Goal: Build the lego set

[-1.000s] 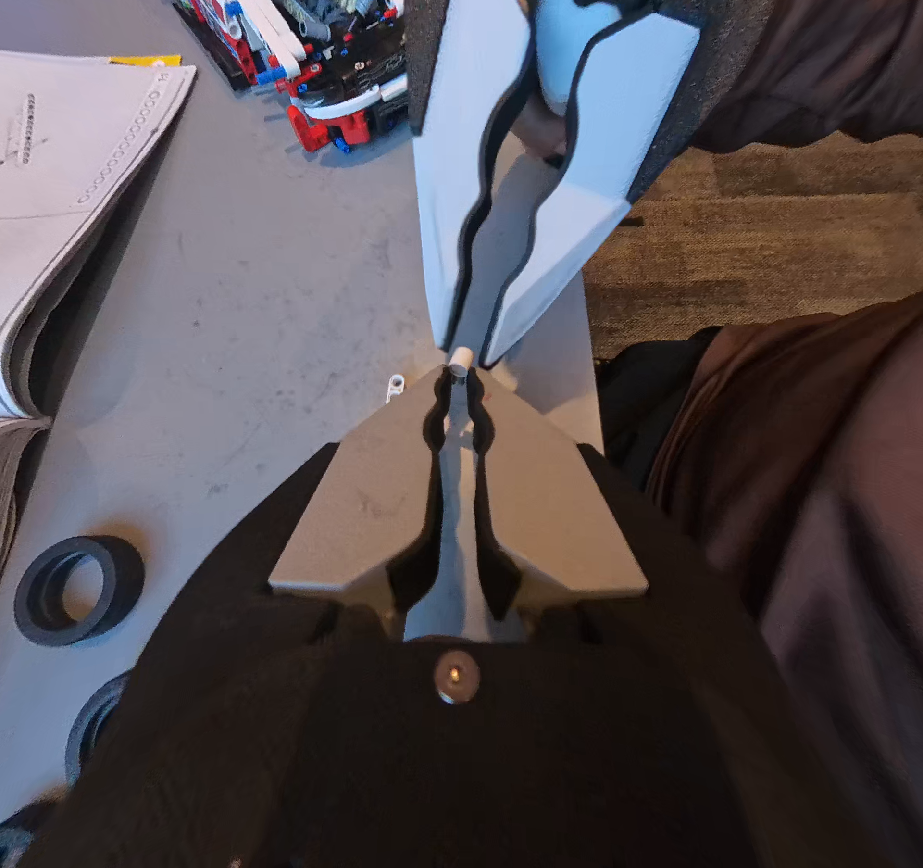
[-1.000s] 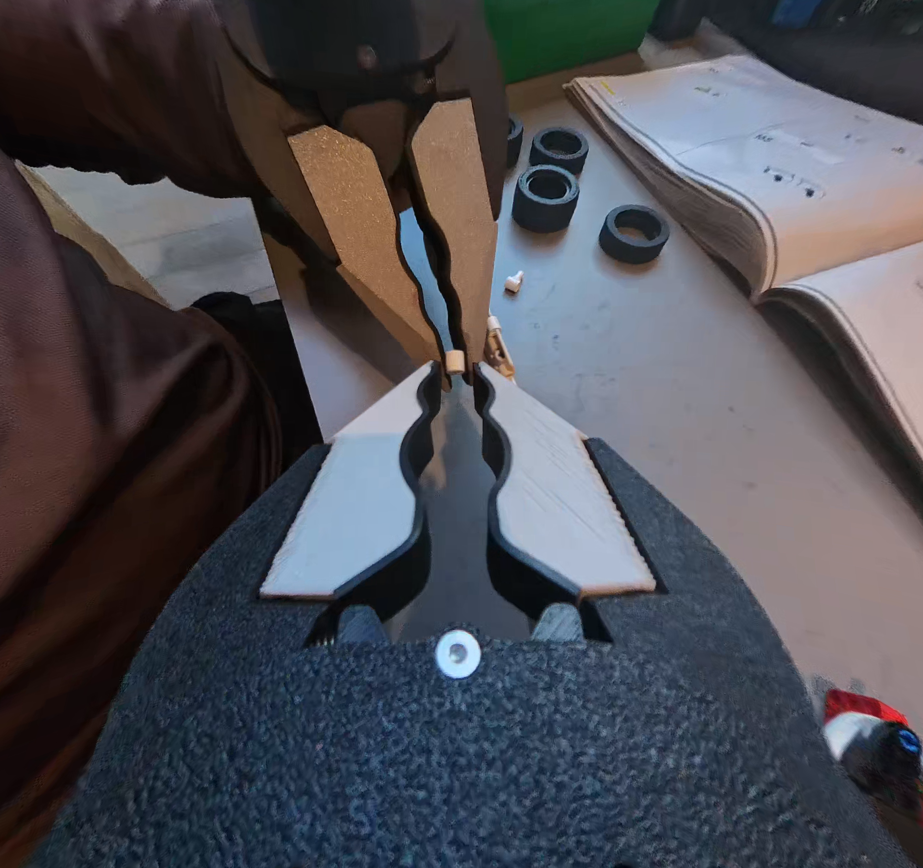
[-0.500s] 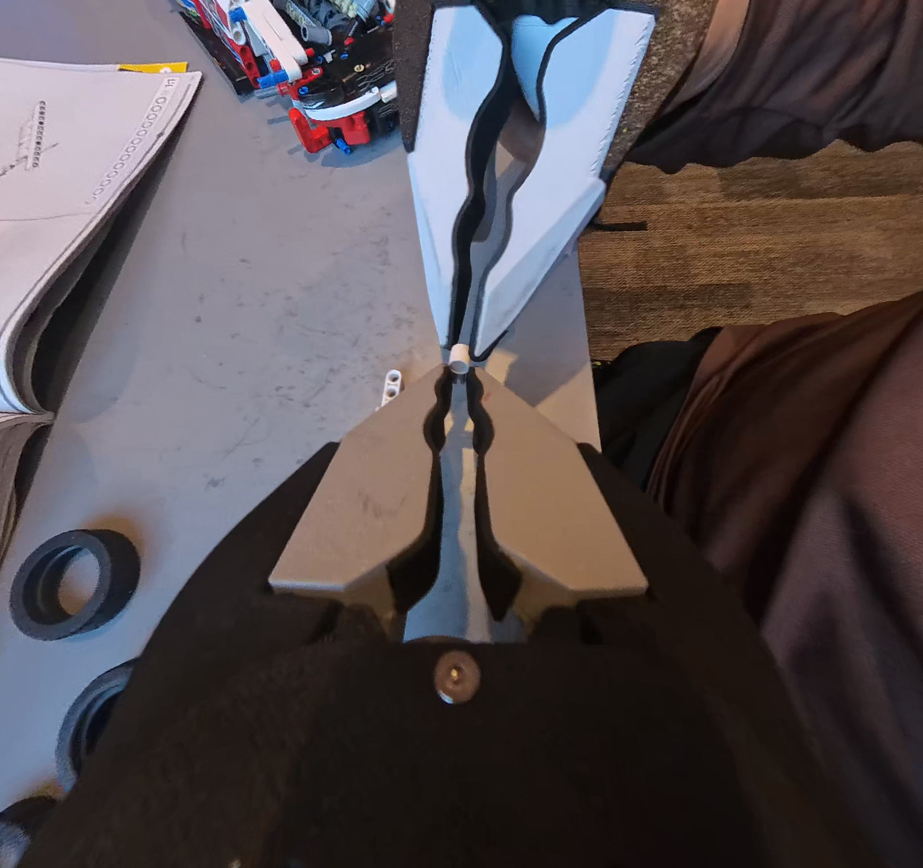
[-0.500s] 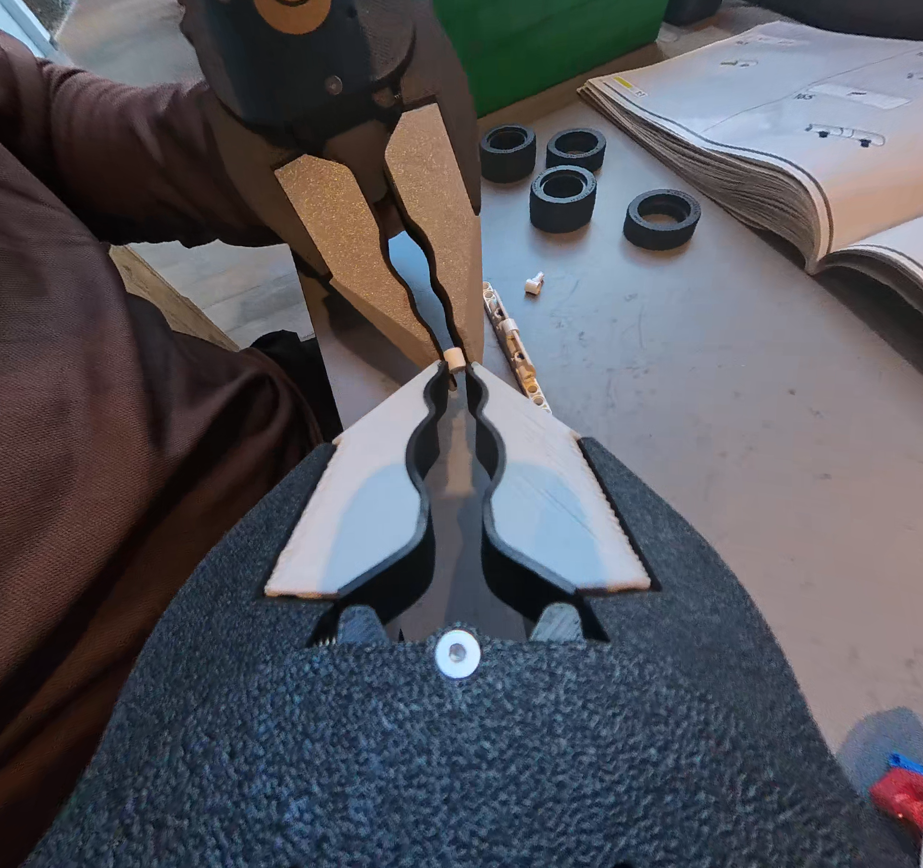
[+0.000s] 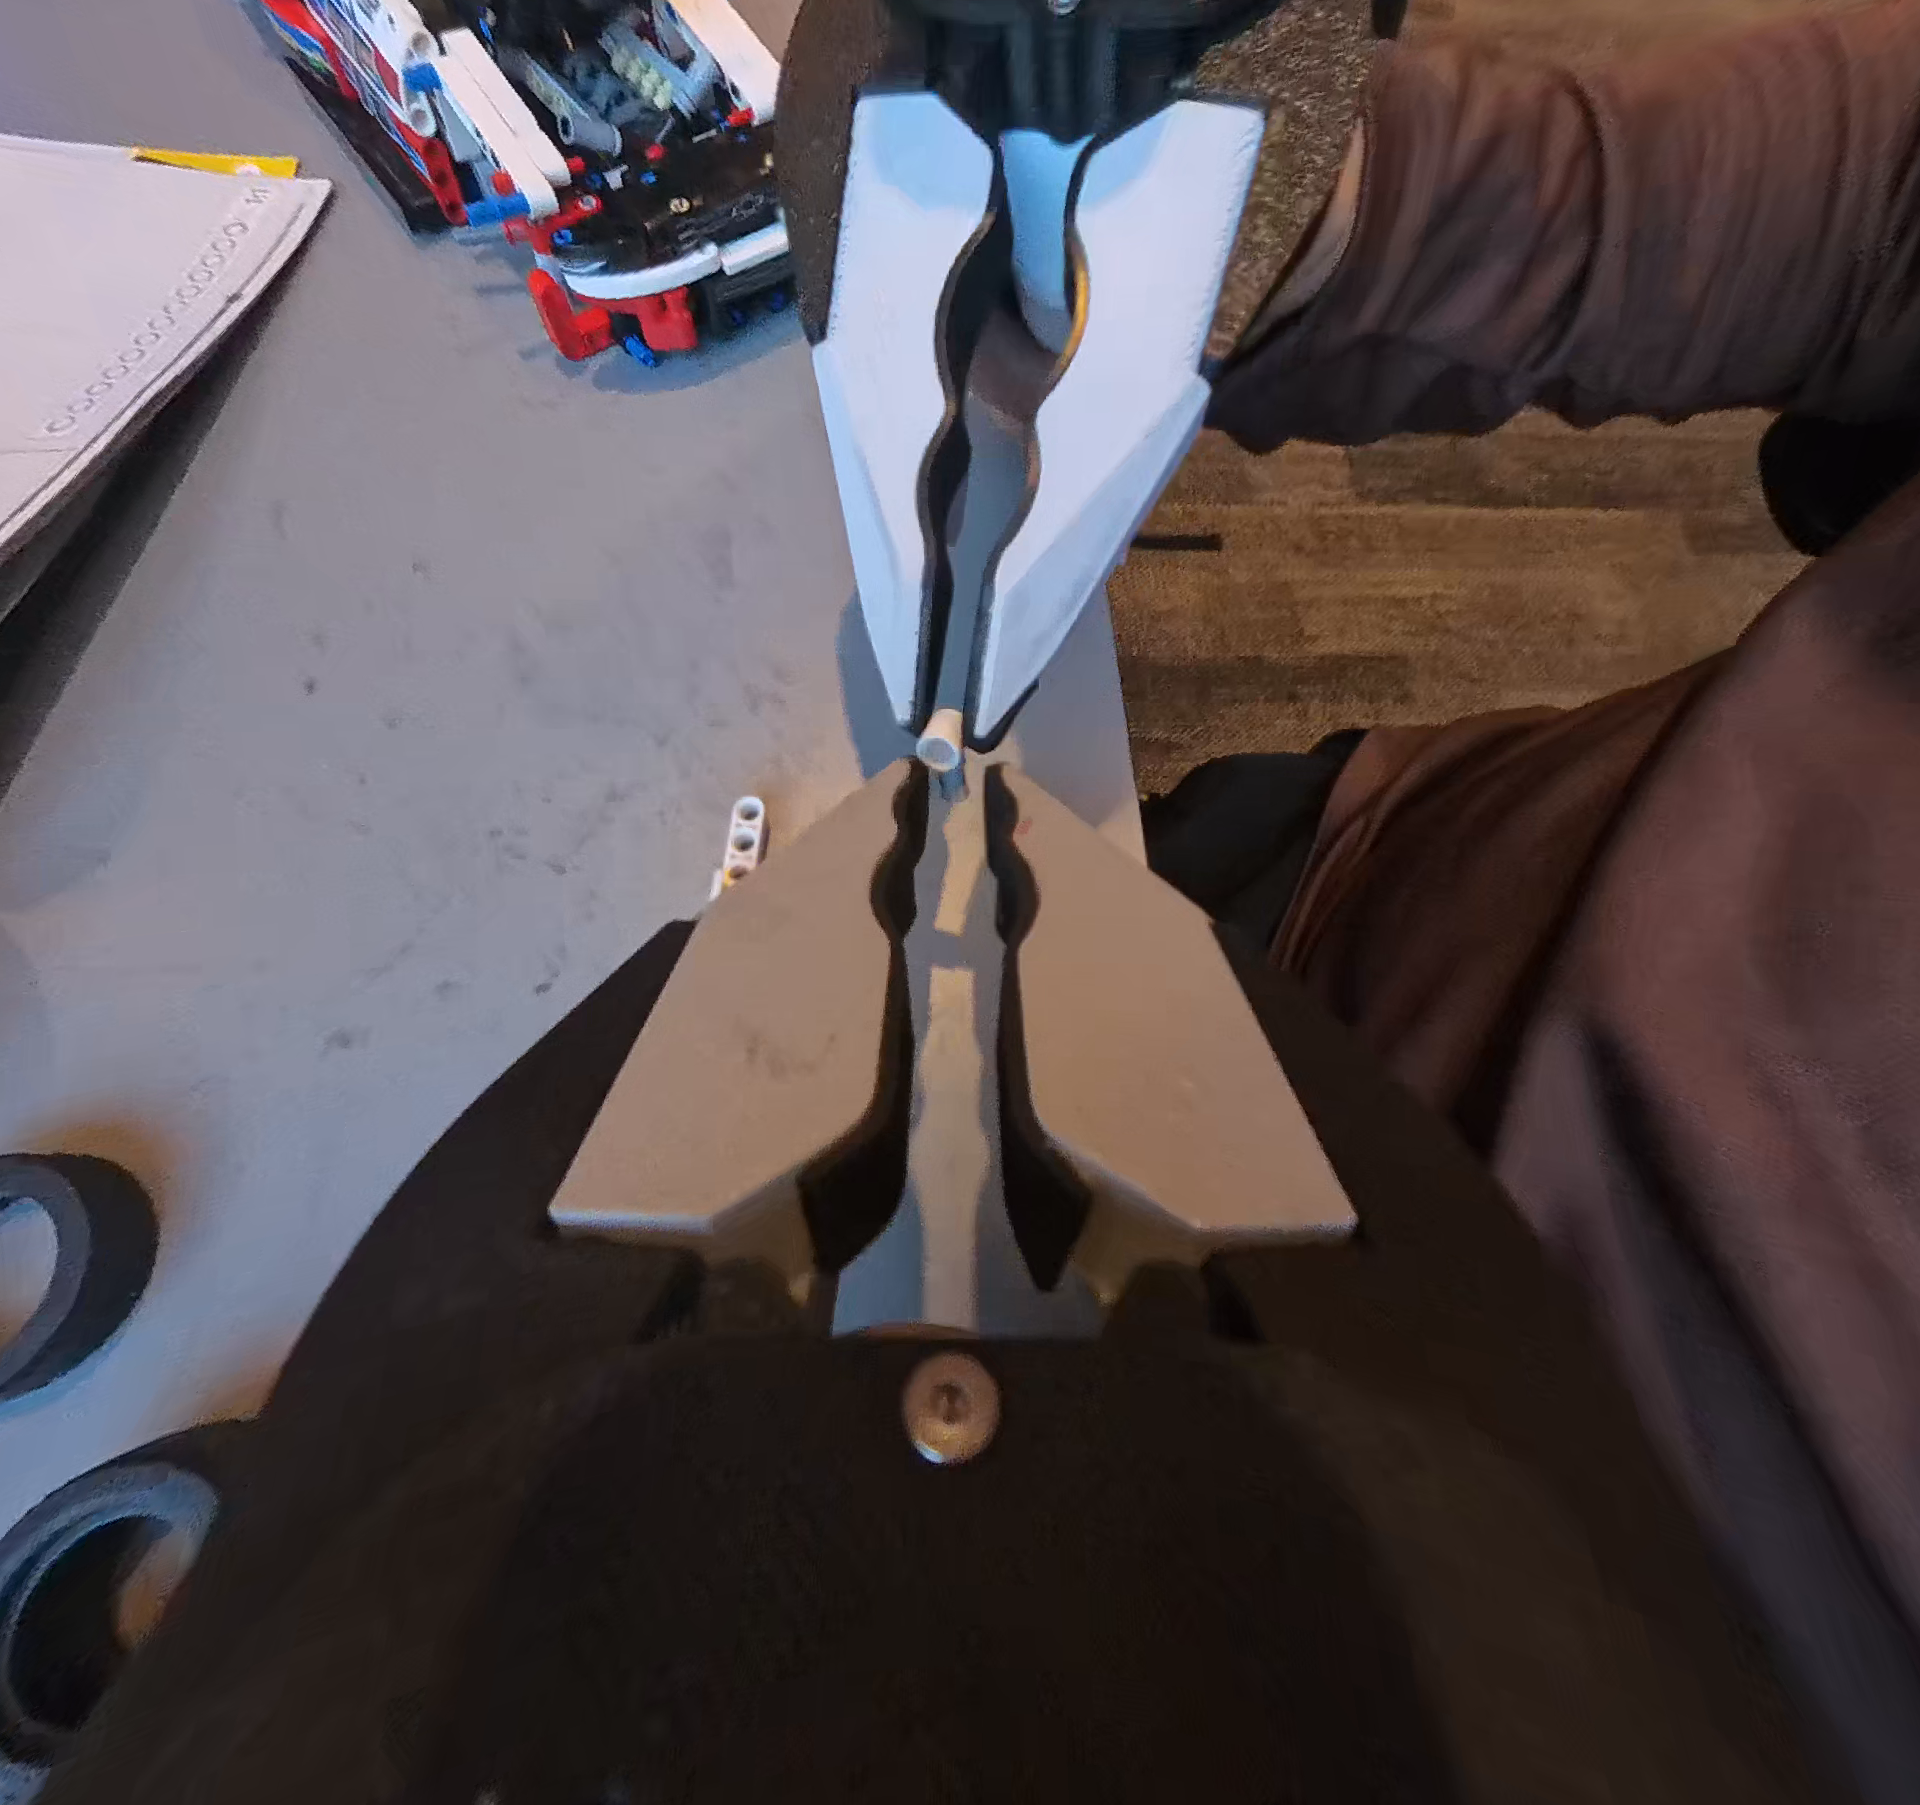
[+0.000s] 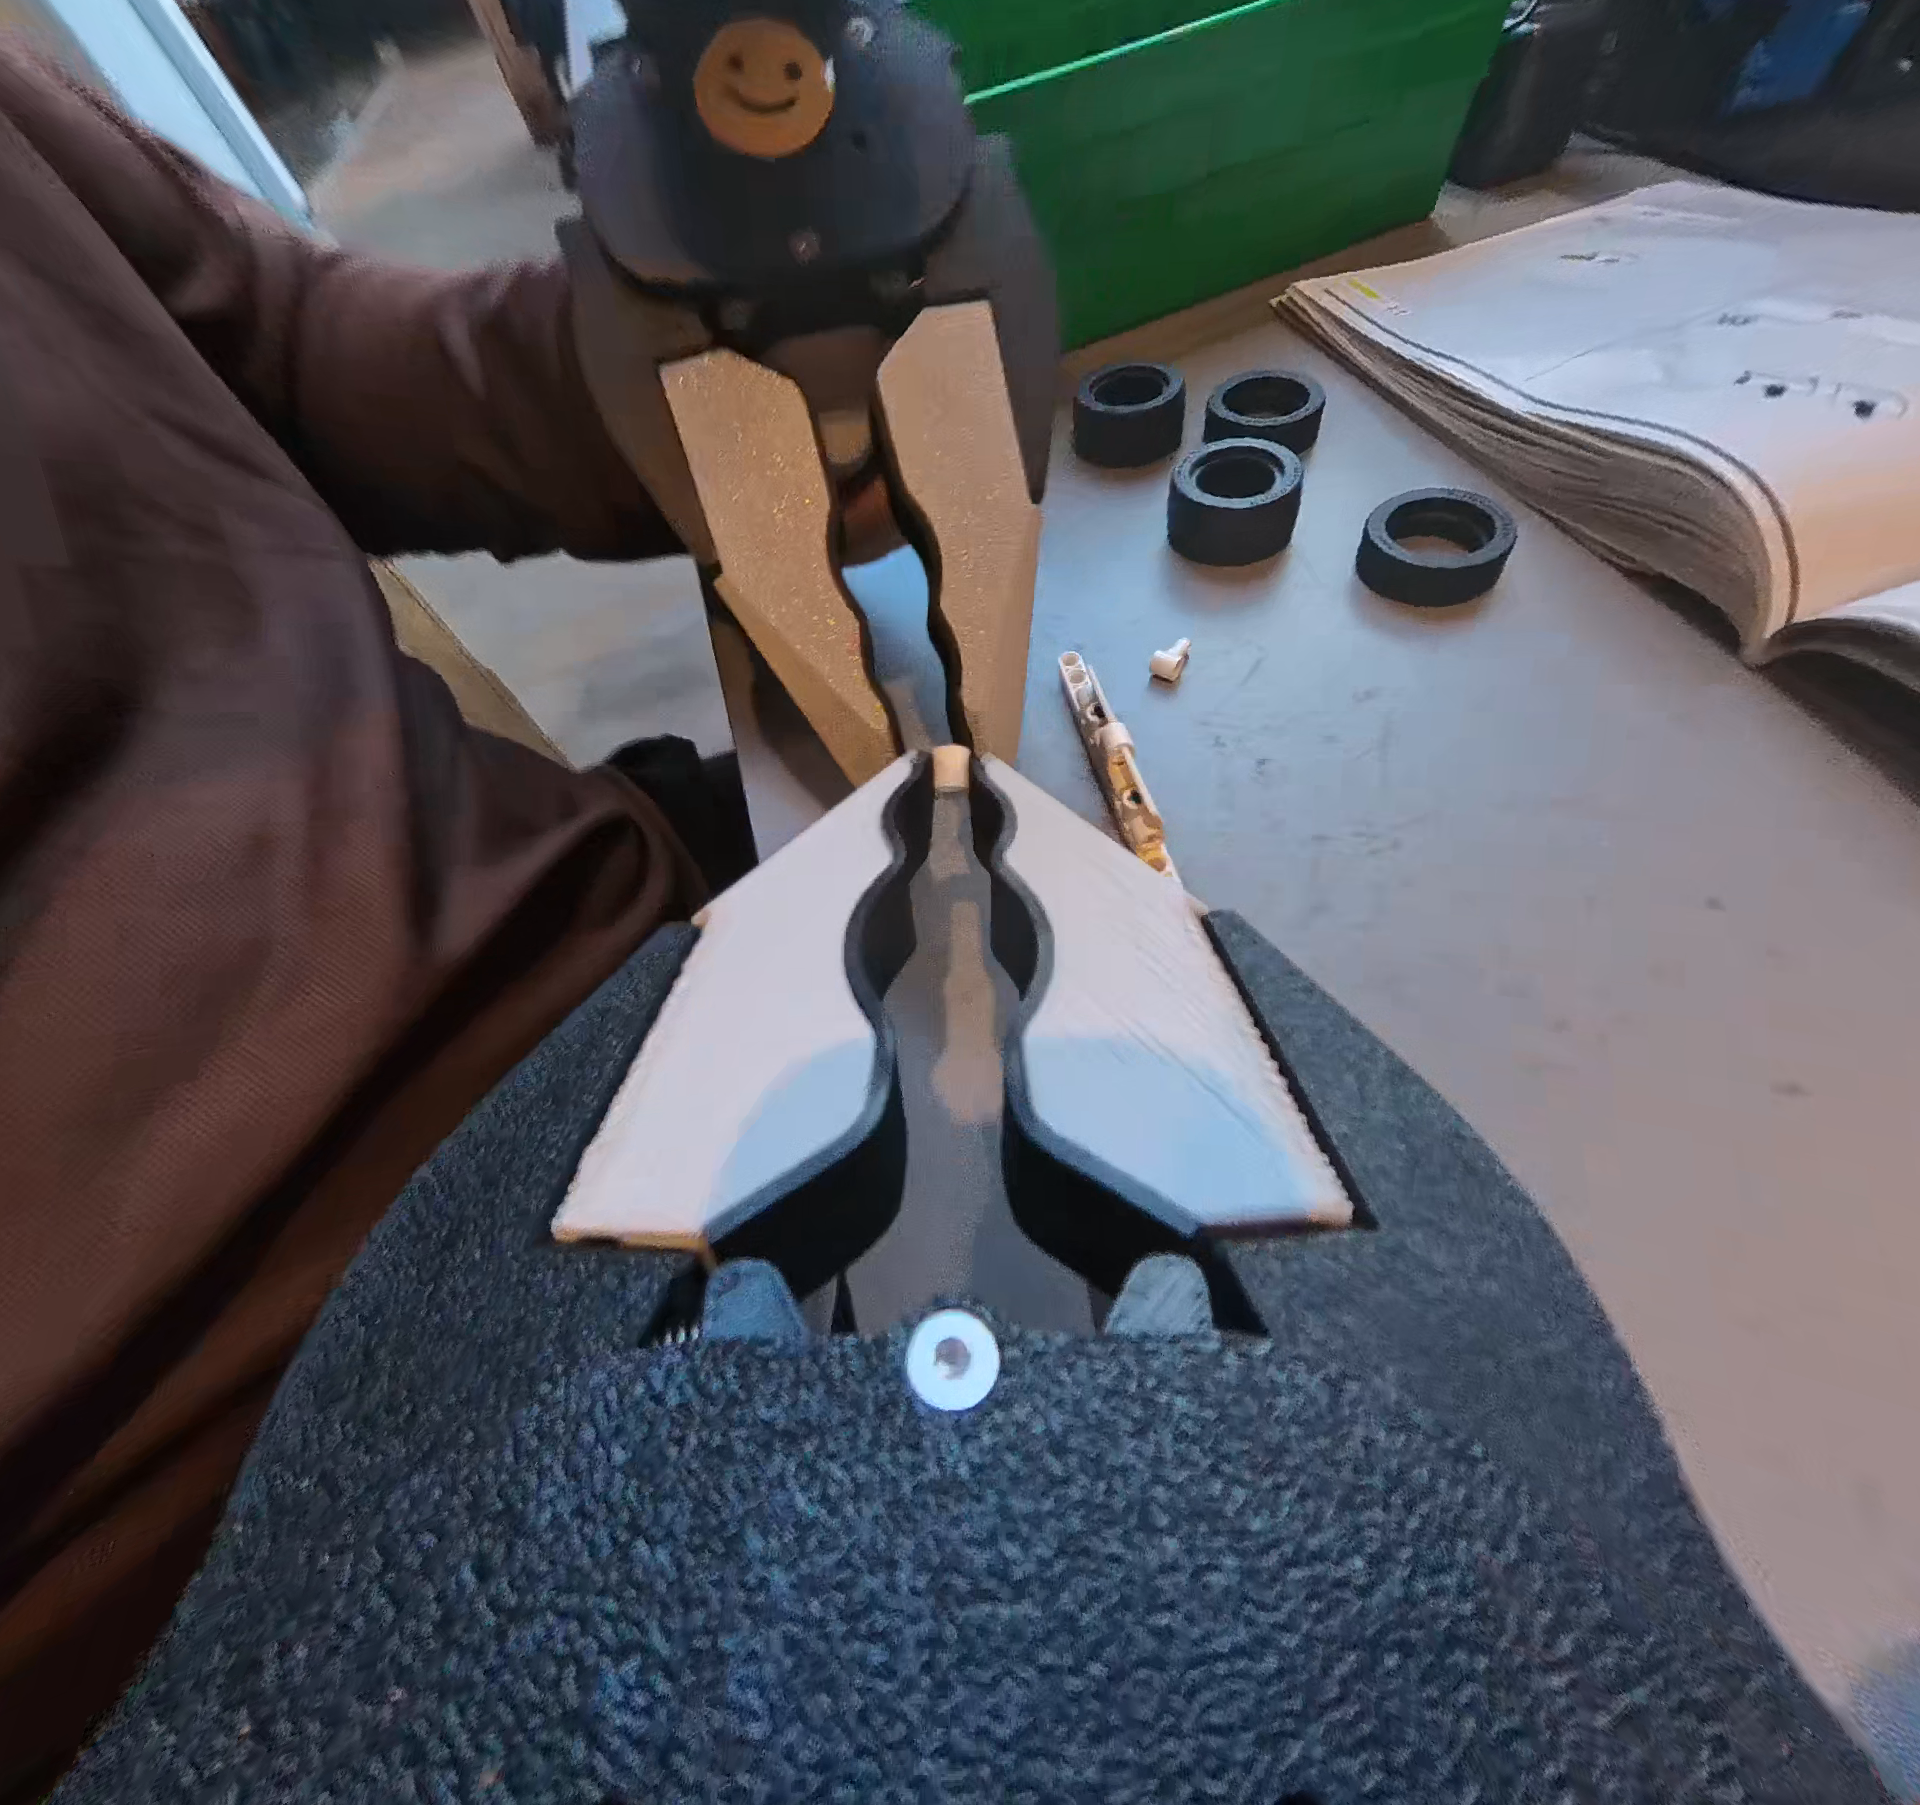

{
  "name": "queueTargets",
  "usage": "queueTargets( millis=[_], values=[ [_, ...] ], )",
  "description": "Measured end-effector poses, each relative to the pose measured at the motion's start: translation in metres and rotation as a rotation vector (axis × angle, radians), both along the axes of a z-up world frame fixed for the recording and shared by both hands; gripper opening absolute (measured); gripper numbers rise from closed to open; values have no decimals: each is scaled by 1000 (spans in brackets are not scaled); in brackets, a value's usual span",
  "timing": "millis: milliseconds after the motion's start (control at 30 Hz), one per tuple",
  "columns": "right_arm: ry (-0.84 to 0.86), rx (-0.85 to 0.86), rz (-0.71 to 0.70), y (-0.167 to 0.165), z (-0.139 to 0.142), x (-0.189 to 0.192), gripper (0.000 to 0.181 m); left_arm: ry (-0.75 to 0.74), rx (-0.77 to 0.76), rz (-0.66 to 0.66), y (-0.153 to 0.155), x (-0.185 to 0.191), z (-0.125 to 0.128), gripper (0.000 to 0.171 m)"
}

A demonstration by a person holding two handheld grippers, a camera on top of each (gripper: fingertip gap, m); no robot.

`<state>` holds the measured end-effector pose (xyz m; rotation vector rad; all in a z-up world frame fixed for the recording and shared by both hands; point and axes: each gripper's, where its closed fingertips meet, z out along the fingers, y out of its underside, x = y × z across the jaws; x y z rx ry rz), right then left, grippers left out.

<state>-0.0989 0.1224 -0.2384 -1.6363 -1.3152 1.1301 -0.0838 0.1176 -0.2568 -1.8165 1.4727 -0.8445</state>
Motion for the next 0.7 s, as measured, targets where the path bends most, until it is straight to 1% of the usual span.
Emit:
queueTargets(
  millis=[67,200,400,533,600,633,700],
  values=[
    [33,-54,-3,1,2,1,6,-30,-12,8,0,1,1,5],
    [55,-76,-5,0,3,2,6,-75,-36,23,-1,1,4,2],
    [3,42,22,-5,0,-1,6,-48,-58,7,-5,-1,0,2],
    [-12,96,52,-7,4,-3,6,-93,-115,-4,-6,0,4,2],
    [-29,97,47,-3,6,-4,6,-110,-124,5,-3,-2,5,2],
    [-34,83,34,1,6,-5,6,-107,-108,21,2,-5,6,3],
    [-58,54,-3,14,5,-3,6,-65,-18,86,20,-18,7,21]
  ],
)
